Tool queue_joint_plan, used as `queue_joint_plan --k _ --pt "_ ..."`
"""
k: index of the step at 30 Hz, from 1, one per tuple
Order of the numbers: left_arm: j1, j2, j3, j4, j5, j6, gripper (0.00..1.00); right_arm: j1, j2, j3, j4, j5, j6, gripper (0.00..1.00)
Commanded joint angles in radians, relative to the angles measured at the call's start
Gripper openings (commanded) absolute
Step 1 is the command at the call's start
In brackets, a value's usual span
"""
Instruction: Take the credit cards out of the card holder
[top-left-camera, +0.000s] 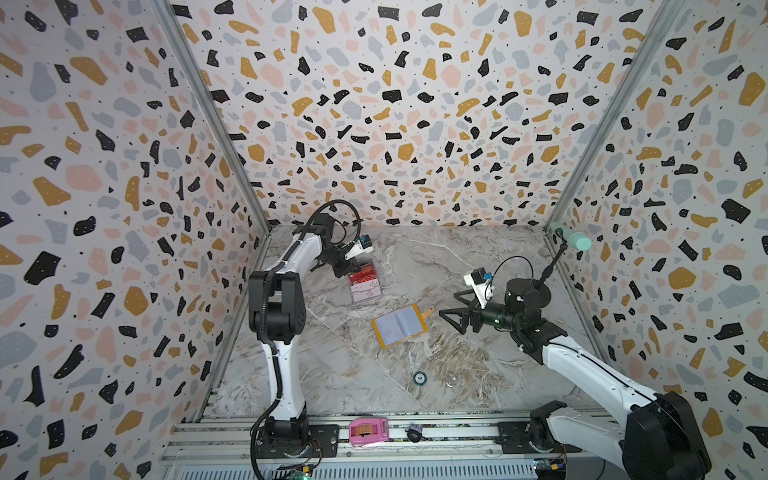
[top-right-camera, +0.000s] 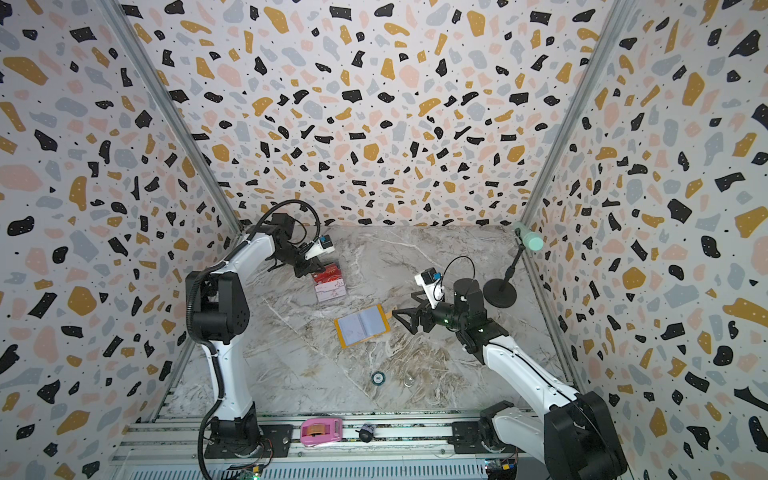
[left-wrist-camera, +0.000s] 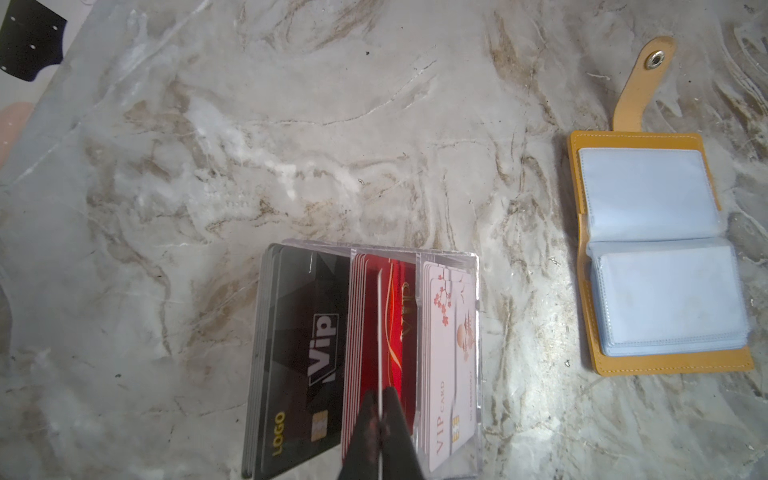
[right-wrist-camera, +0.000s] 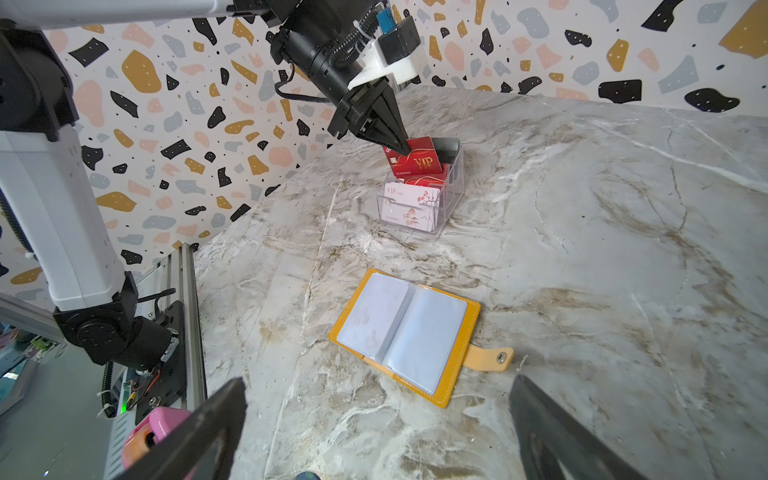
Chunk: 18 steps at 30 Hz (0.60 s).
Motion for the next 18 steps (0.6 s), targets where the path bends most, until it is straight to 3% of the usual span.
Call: queue_joint_plan --k 1,18 --pt "-0.007 0.02 0.014 0.002 0.014 -0.012 0.0 -0.004 -0.024 -0.004 -0.012 0.003 -0.009 0.99" --pt "-0.019 0.053 0.027 0.002 -0.003 -0.047 0.02 -0.003 -0.04 -0.009 -0.012 0.011 -0.013 0.99"
